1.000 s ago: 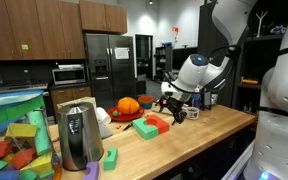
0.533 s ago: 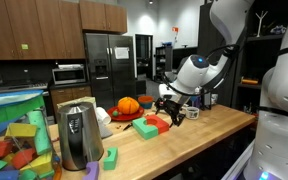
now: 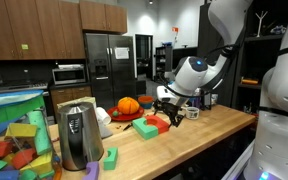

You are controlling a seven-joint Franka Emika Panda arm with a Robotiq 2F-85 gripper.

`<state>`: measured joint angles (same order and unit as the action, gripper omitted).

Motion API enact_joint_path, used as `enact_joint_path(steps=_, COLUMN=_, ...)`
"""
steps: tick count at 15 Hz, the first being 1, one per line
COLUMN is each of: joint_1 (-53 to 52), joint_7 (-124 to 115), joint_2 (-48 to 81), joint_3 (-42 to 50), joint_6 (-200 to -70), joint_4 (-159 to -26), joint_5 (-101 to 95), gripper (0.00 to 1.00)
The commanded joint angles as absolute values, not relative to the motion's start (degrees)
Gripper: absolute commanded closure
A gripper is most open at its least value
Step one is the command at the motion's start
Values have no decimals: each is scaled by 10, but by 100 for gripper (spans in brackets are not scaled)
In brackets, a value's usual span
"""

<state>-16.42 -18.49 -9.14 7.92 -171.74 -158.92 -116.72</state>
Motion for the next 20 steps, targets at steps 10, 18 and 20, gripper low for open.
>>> enact_joint_path(steps=10, joint_1=-111, joint_7=64, joint_2=16, joint_3=81, joint_6=-1765, joint_4=-1596, joint_5=-994, gripper=0)
enact_joint_path(steps=18, joint_1=-132, joint_7=290, joint_2=33, joint_3=57, joint_6=-1714, joint_4=-1604, joint_5=-770, gripper=0)
enact_joint_path(steps=20, joint_1=-142, joint_7=330, joint_2=18, joint_3=41, joint_6=-1687, joint_4=-1607, joint_5=-708, gripper=0)
